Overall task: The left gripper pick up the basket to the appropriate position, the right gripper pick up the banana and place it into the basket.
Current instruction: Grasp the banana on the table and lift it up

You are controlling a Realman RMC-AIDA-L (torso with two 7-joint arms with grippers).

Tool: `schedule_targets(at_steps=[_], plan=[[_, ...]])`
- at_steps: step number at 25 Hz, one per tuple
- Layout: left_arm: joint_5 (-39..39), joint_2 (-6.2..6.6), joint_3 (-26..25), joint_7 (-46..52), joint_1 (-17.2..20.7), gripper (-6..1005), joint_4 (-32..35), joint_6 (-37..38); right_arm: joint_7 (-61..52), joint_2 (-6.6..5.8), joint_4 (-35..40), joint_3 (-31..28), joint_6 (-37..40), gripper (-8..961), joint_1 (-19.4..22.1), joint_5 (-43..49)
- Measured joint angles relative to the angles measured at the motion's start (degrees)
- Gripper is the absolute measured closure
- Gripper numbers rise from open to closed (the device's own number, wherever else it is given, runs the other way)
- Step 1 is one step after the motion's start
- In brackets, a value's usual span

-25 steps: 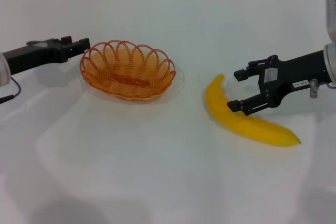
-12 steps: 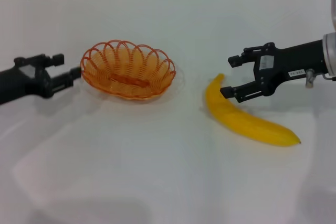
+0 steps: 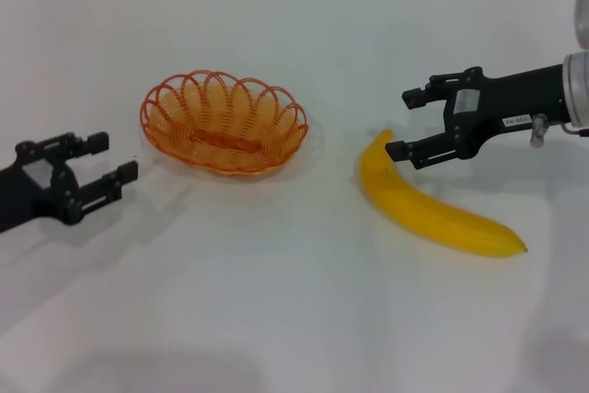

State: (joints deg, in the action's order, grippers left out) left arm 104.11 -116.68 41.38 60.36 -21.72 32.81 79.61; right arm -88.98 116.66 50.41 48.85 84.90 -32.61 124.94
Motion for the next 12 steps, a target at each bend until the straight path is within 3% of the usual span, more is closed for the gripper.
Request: schedule_targets(at_steps=[7, 12], plan=[[-0.2, 0.09, -0.1, -0.4, 2.5, 411, 0.0, 0.7, -6.5, 0.39, 6.3, 3.3, 0.5, 66, 2.1, -0.1], [-0.5, 0.14, -0.2, -0.9, 2.6, 411, 0.0, 0.5, -17.4, 0.41, 18.3, 15.5, 0.6, 76, 7.1, 0.6]])
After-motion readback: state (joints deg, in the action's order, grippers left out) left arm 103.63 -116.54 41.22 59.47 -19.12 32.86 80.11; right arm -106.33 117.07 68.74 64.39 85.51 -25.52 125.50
